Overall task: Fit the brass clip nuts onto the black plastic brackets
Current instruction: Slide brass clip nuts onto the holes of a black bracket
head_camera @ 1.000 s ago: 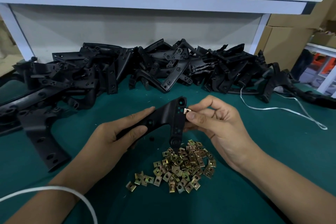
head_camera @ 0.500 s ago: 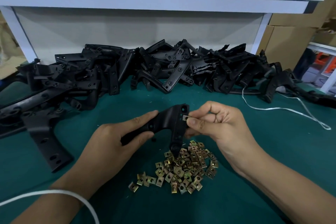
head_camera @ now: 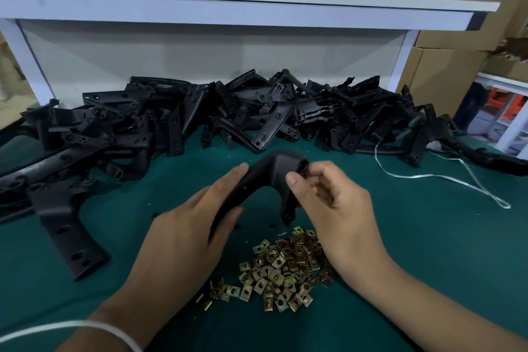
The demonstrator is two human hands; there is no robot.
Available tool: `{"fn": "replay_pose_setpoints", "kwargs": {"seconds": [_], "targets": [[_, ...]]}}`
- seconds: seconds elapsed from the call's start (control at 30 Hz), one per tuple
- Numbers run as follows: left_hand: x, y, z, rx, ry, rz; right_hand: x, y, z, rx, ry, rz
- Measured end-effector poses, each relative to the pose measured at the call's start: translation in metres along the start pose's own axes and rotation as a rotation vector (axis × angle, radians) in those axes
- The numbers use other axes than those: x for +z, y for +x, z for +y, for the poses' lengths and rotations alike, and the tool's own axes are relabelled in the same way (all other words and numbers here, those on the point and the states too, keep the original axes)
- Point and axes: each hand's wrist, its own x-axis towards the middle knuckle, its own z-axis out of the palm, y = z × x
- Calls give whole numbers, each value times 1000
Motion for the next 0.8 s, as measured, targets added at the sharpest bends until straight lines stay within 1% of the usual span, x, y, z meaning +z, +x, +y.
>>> {"fn": "replay_pose_setpoints", "kwargs": {"seconds": [0.13,0.2,0.4,0.63,0.73,0.8], "targets": [[0,0,0,-42,-37,5,7,-3,-1,57,-48,45],[0,1,1,-49,-31,9,9,-5,-2,95,-29,20],[0,0,2,-28,-21,-25,6,-5,-6,79,-53,20],[0,0,1,-37,-9,-23,1,-3,-7,-66,-215,18],[0,0,2,-48,1,-17,-2,-1,-4,-96,-243,-38],[0,1,-3,-89,-2,14,-5,0,-2,-125,-229,-162]]}}
